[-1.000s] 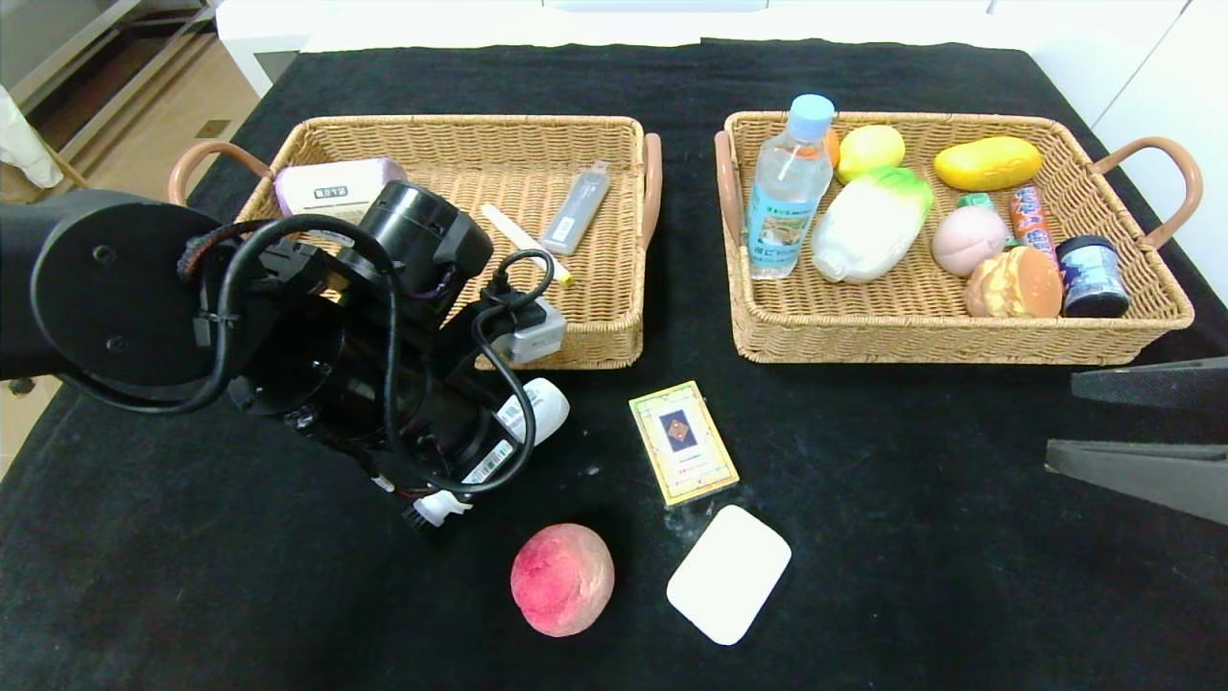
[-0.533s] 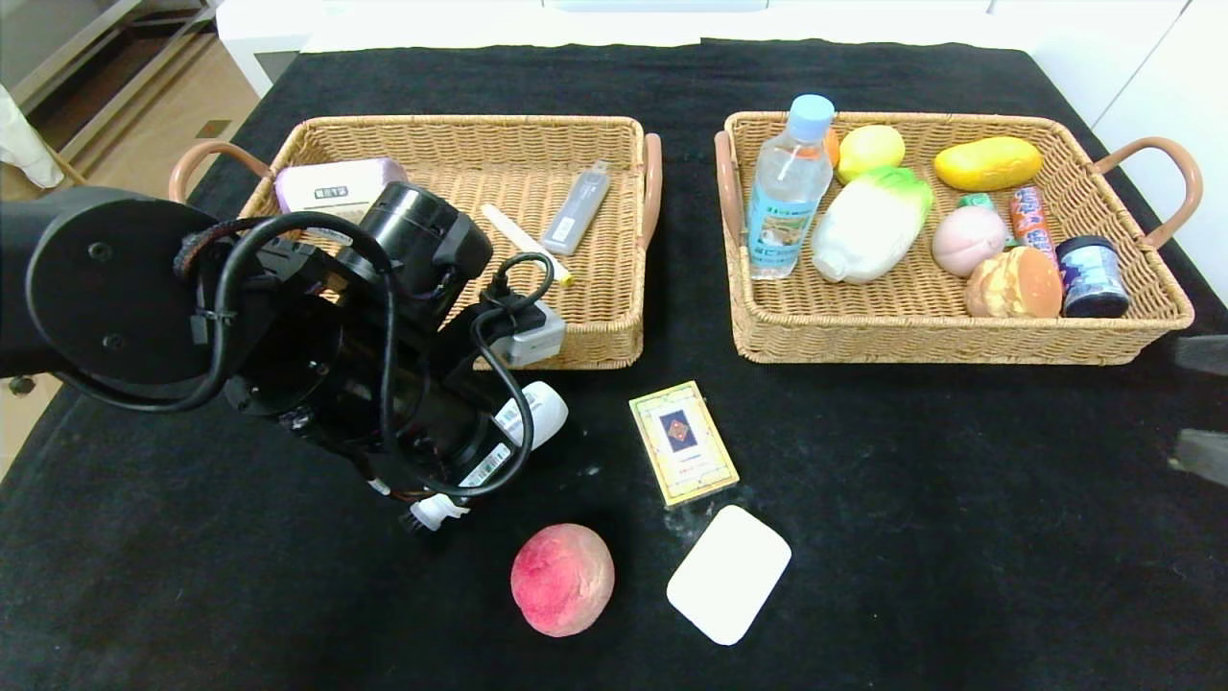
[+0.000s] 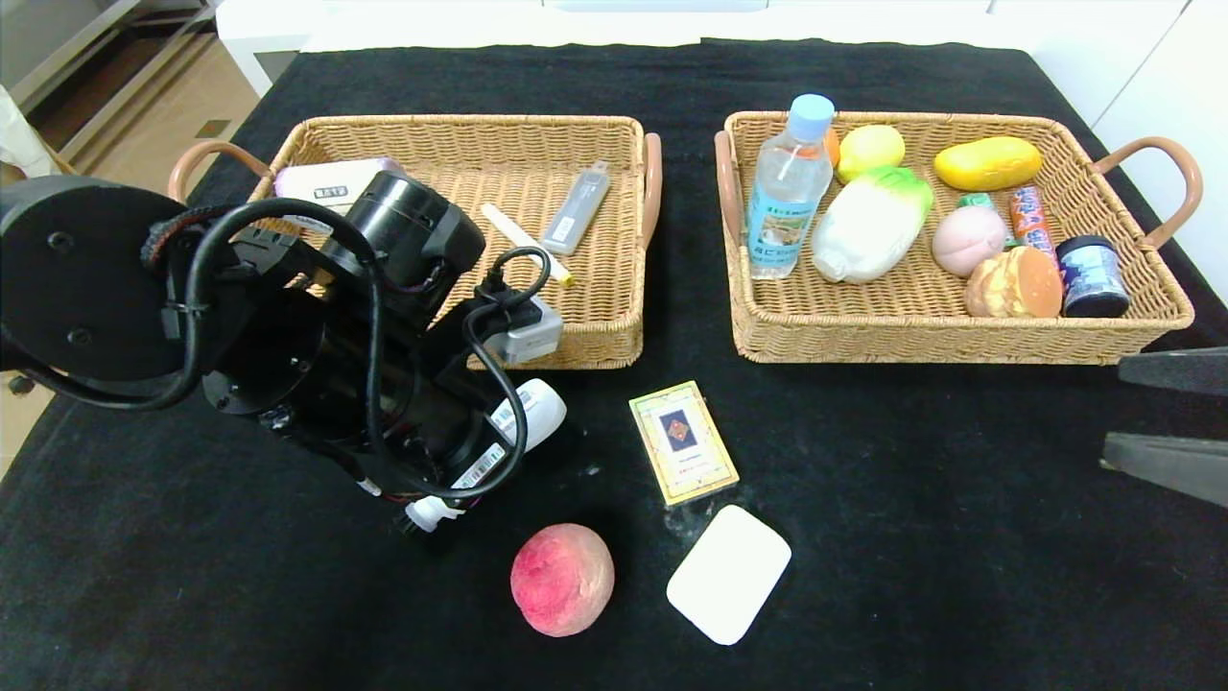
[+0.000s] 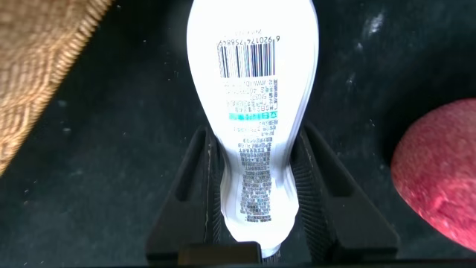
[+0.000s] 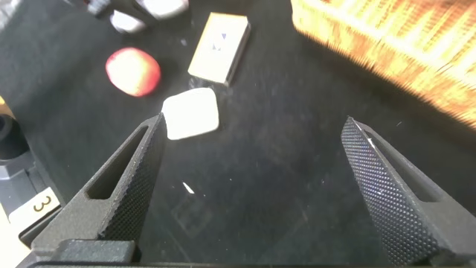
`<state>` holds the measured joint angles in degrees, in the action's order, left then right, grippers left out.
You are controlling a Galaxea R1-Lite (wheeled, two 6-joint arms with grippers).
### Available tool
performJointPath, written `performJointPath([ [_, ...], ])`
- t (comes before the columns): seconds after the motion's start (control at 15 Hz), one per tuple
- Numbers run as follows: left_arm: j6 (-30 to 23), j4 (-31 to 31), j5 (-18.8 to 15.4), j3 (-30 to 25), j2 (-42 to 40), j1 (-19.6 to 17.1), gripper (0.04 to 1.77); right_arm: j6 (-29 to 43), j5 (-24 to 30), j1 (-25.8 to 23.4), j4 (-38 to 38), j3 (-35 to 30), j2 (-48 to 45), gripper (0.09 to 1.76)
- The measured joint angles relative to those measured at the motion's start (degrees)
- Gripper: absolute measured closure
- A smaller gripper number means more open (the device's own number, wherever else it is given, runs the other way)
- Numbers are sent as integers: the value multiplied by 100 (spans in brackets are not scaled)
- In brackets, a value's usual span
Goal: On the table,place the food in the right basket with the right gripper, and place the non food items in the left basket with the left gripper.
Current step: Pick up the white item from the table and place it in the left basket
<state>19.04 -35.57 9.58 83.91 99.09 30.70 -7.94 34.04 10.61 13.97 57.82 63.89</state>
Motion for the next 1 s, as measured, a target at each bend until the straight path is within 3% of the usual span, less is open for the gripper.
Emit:
performJointPath([
  [0.2,6,-59,12,5,-162,12,115,2,-2,2,-6,4,215,14],
  [0.6,2,-447,361,278,-546,157,115,0,2,2,0,2,304,14],
  [1.0,28,-436,581,945,-791,163,115,6,-5,0,-6,4,304,14],
])
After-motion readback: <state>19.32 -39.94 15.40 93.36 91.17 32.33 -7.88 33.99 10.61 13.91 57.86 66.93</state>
